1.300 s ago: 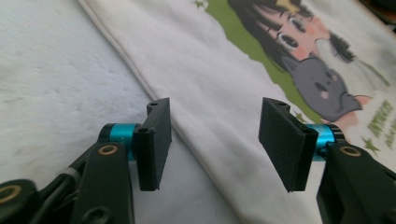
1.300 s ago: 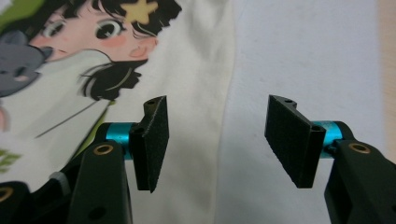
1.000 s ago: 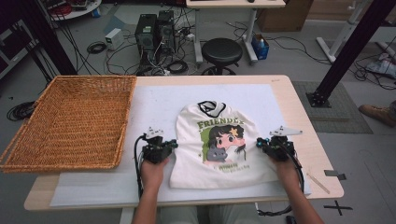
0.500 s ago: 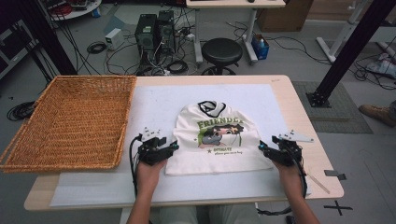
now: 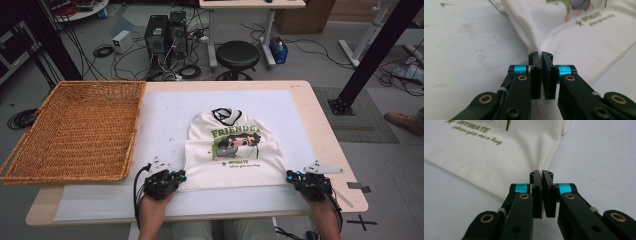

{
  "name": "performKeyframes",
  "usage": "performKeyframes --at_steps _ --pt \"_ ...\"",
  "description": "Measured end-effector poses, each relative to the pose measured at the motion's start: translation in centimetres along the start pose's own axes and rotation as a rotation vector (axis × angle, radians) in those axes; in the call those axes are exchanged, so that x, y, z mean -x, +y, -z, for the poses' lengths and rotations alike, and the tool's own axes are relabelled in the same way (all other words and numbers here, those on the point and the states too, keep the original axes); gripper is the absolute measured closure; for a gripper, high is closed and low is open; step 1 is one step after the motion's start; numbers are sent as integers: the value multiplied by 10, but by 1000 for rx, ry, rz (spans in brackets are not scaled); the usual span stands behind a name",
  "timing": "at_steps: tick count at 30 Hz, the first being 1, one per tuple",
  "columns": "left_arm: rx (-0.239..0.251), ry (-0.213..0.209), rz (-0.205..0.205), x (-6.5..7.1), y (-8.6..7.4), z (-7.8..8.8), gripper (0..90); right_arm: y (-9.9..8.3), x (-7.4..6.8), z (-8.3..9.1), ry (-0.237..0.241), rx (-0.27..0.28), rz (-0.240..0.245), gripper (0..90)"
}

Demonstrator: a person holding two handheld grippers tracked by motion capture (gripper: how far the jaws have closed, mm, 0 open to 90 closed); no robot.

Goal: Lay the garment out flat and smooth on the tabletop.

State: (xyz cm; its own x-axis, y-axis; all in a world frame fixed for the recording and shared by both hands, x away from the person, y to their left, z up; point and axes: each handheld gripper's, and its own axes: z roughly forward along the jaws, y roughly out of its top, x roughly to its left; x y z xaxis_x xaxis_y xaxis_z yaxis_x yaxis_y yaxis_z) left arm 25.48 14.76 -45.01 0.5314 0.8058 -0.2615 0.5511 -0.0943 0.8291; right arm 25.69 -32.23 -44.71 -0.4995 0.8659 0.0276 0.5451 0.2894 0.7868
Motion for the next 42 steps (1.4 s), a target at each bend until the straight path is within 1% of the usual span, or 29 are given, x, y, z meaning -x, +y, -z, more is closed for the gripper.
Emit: performKeyframes --at_steps 2,4,7,9,10,11,12,13,14,15,16,18,20,21,22,24,26,27,28,29,30,31,32,33,34,36,37,40,42 --pt "51 -33 -21 1 -7 12 859 -6 -3 10 15 26 8 883" --pt "85 -74 -41 3 -14 22 859 -13 -6 20 38 56 5 883" --pt "122 -133 -50 7 -28 38 859 -25 -10 38 60 92 -14 883" --pt "127 -178 -36 11 -37 47 859 -34 -14 51 73 113 -25 883" --pt "114 -186 -44 14 -41 50 859 -38 -16 57 76 120 -32 883" --pt "89 -185 -64 18 -44 52 859 -42 -18 62 78 118 -35 883" --pt "73 -191 -70 20 -47 54 857 -45 -20 66 84 113 -35 882" --pt "70 -187 -65 21 -48 54 839 -47 -22 68 81 112 -29 865" --pt "78 -170 -49 20 -48 55 761 -48 -24 70 72 106 -27 797" --pt "91 -139 -20 18 -46 55 622 -47 -26 70 55 94 -28 741" --pt "112 -116 5 16 -43 54 572 -46 -26 68 44 91 -26 712" --pt "135 -66 34 12 -34 46 511 -39 -26 60 25 88 -26 595" --pt "121 -26 32 10 -22 31 499 -28 -25 45 3 83 -31 541" --pt "108 -5 34 9 -14 22 497 -21 -23 35 -17 76 -26 489" --pt "94 15 32 8 -7 12 494 -15 -21 25 -40 59 -37 468" --pt "55 44 15 5 8 -9 494 -2 -16 5 -62 31 -46 455" --pt "12 63 13 1 20 -29 494 10 -10 -14 -69 -2 -61 441" --pt "-10 71 22 -1 24 -38 495 15 -8 -22 -74 -14 -55 447" --pt "-58 77 34 -2 28 -47 505 19 -7 -29 -79 -42 -53 486" --pt "-92 75 37 -2 29 -54 558 21 -6 -34 -73 -62 -49 521" --pt "-106 90 16 1 31 -57 648 23 -6 -38 -77 -63 -34 586" --pt "-115 111 -12 4 31 -58 757 24 -7 -38 -54 -67 -26 729" --pt "-121 128 -45 7 29 -57 839 25 -8 -37 -29 -74 -2 854" --pt "-122 128 -44 8 28 -55 882 24 -11 -36 -18 -69 31 892" --pt "-115 125 -27 9 26 -52 884 22 -13 -34 -15 -67 42 896" --pt "-109 109 -21 12 18 -41 885 15 -16 -24 1 -52 27 897" --pt "-104 101 -30 15 14 -35 885 9 -18 -16 12 -42 15 897" --pt "-92 64 -52 26 -1 -15 884 -8 -24 7 30 -16 16 896" --pt "-86 43 -63 35 -9 -7 884 -19 -30 20 51 -4 14 895"
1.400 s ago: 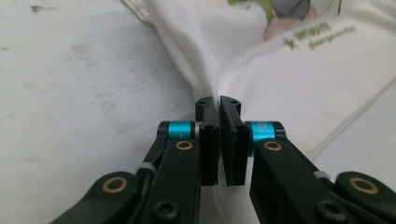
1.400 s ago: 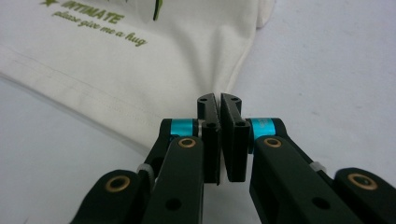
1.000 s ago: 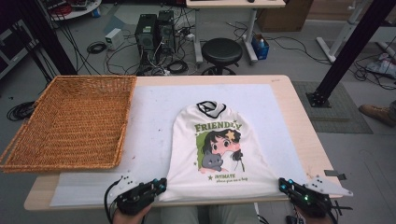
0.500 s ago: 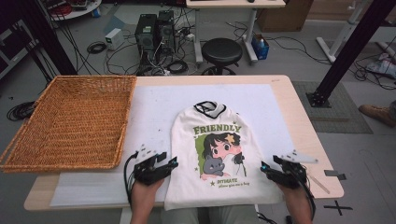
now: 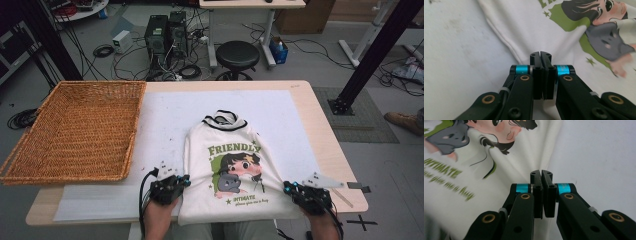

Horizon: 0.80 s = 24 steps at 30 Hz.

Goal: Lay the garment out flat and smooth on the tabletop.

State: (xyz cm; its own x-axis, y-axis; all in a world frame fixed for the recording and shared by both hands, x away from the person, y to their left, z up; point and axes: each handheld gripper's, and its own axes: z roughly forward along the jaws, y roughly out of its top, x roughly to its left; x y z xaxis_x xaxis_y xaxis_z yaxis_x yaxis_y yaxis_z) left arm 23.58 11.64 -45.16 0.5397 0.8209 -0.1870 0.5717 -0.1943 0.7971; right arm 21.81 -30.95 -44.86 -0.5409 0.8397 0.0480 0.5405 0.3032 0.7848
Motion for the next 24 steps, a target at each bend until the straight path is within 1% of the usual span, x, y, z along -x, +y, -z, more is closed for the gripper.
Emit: performKeyframes --at_steps 1,2,3,4,5,6,7,8,9,10,11,12,13,14,15,16,17,18,19,20,21,22,23,24 --pt "4 -10 -10 4 -3 3 883 -4 -4 4 4 -2 1 894" --pt "13 -15 -10 6 -4 6 876 -7 -7 8 17 -1 10 891" --pt "24 -26 3 7 -4 8 824 -8 -11 10 24 -4 11 886" --pt "39 -29 16 7 -3 9 744 -9 -13 12 31 -2 14 856" --pt "60 -28 24 6 0 9 668 -7 -15 13 40 1 6 790" --pt "75 -21 23 4 5 8 619 -4 -15 13 28 14 2 732" --pt "89 -10 16 0 11 7 592 1 -13 11 11 21 0 686" --pt "104 4 13 -4 18 4 557 8 -9 7 3 29 -8 633" --pt "118 15 17 -10 25 1 534 15 -4 1 -13 40 -18 609" --pt "129 25 18 -16 33 -4 517 23 2 -7 -17 46 -30 581" --pt "134 35 20 -22 41 -9 511 32 7 -15 -31 47 -39 536" --pt "133 41 21 -28 49 -15 511 41 11 -25 -52 39 -46 513" --pt "141 39 30 -35 57 -21 511 49 16 -37 -57 24 -52 502" --pt "157 50 41 -40 63 -27 511 57 20 -49 -62 8 -55 478" --pt "156 66 46 -45 69 -33 511 64 23 -61 -62 -15 -65 476" --pt "141 70 59 -50 74 -40 511 70 24 -72 -61 -36 -66 477" --pt "126 75 77 -55 78 -48 511 75 24 -82 -56 -56 -62 498" --pt "109 80 86 -59 80 -56 511 79 24 -90 -49 -74 -50 541" --pt "80 85 89 -62 81 -63 512 80 22 -96 -57 -94 -27 603" --pt "49 91 100 -65 80 -71 514 80 21 -99 -58 -99 -8 683" --pt "22 83 114 -67 79 -77 526 80 21 -98 -49 -95 -7 808" --pt "-7 75 118 -67 77 -82 561 80 19 -96 -52 -97 13 857" --pt "-10 95 94 -65 75 -84 616 77 17 -93 -46 -98 36 877" --pt "-14 98 75 -62 75 -83 702 75 15 -89 -42 -96 50 880"
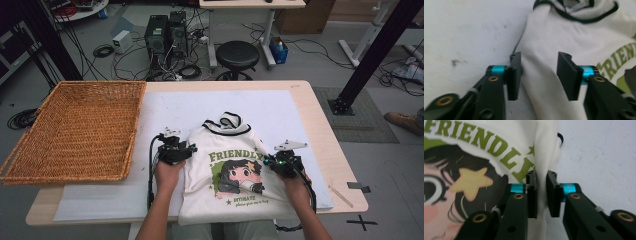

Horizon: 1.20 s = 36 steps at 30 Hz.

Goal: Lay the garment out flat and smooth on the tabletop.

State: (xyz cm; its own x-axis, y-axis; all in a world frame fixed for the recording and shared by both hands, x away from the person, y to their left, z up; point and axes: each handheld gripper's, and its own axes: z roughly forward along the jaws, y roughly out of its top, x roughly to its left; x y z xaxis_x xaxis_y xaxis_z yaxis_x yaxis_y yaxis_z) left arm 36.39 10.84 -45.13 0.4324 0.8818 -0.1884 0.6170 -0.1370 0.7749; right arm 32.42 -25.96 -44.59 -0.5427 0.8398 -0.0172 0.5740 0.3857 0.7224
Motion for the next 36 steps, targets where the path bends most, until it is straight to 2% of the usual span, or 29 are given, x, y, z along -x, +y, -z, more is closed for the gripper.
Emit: performKeyframes --at_steps 1,2,3,4,7,9,10,11,13,15,17,20,21,22,23,24,28,30,31,33,34,36 --pt "-14 -4 -16 3 0 1 826 -4 -2 4 3 0 14 880" --pt "-21 5 -46 7 -1 2 866 -7 -3 10 9 1 16 880" --pt "-36 -9 -72 10 -2 5 869 -11 -5 16 9 8 26 880" --pt "-40 -29 -77 13 -3 8 870 -16 -6 22 8 13 40 880" --pt "-5 -84 -97 26 -12 27 870 -28 -8 38 8 12 63 880" --pt "2 -123 -116 34 -20 38 869 -36 -8 47 27 6 56 877" --pt "10 -149 -106 37 -24 41 866 -38 -7 50 53 0 52 852" --pt "23 -169 -99 38 -26 43 840 -39 -7 53 65 9 54 802" --pt "65 -153 -72 36 -24 44 619 -37 -5 57 59 41 44 688" --pt "115 -138 -20 27 -16 43 559 -34 0 59 45 73 14 636" --pt "146 -132 21 16 -4 37 521 -32 4 60 34 95 -7 626" --pt "151 -124 66 -2 17 19 522 -29 6 59 27 107 -11 617" --pt "142 -109 55 -6 24 11 522 -29 7 59 22 108 -11 617" --pt "138 -118 26 -8 29 4 523 -29 7 58 22 109 -11 614" --pt "138 -118 26 -8 29 4 529 -29 7 58 22 109 -11 614" --pt "110 -106 -38 -8 37 -13 535 -29 9 56 20 111 -21 607" --pt "30 -165 -123 0 43 -41 534 -31 12 56 20 115 -37 603" --pt "2 -193 -110 4 44 -51 534 -32 15 56 14 114 -46 604" --pt "-8 -204 -115 7 44 -54 572 -33 17 56 12 114 -46 603" --pt "-8 -221 -148 11 43 -57 786 -34 20 57 8 116 -60 603" --pt "-15 -211 -150 11 43 -57 835 -35 22 57 7 115 -67 604" --pt "3 -205 -94 4 45 -52 872 -35 25 57 4 119 -72 603"
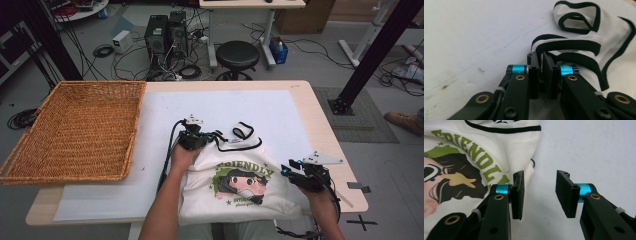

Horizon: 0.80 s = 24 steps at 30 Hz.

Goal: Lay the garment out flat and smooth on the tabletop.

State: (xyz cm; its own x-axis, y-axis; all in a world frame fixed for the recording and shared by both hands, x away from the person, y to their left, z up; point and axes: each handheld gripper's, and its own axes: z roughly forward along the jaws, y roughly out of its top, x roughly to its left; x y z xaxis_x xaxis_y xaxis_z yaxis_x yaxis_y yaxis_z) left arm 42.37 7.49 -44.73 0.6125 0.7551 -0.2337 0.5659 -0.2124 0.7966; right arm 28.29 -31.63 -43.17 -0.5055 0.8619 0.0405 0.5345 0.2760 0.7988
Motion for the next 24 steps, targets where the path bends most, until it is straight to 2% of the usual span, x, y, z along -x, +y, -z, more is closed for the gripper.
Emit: performKeyframes --at_steps 2,4,6,7,9,10,11,12,13,14,16,19,21,23,24 --pt "29 40 78 -12 1 13 874 0 2 0 -1 5 -5 603" --pt "61 102 158 -28 1 29 874 2 4 -1 -2 8 -7 603" --pt "83 171 199 -39 3 45 874 4 5 -3 -3 7 -5 603" --pt "82 205 206 -43 5 50 873 5 5 -5 -4 4 -5 604" --pt "122 221 235 -47 9 55 847 10 5 -11 -4 10 -10 599" --pt "164 218 268 -47 11 54 707 13 4 -15 -7 10 -10 594" --pt "205 186 304 -47 12 52 592 17 4 -19 -1 11 -22 590" --pt "223 171 321 -45 12 50 542 21 4 -25 7 17 -30 584" --pt "215 180 318 -43 13 48 485 26 4 -31 9 17 -33 575" --pt "200 173 307 -41 13 47 470 32 5 -38 13 21 -33 569" --pt "179 157 291 -35 12 46 470 44 8 -53 8 29 -48 558" --pt "179 145 265 -28 8 52 470 63 16 -79 -8 13 -54 535" --pt "188 138 264 -23 1 55 470 75 19 -100 44 -9 -72 519" --pt "165 141 237 -19 -6 56 470 85 13 -120 50 -62 -29 516" --pt "165 141 237 -19 -6 56 470 85 13 -120 50 -62 -29 516"
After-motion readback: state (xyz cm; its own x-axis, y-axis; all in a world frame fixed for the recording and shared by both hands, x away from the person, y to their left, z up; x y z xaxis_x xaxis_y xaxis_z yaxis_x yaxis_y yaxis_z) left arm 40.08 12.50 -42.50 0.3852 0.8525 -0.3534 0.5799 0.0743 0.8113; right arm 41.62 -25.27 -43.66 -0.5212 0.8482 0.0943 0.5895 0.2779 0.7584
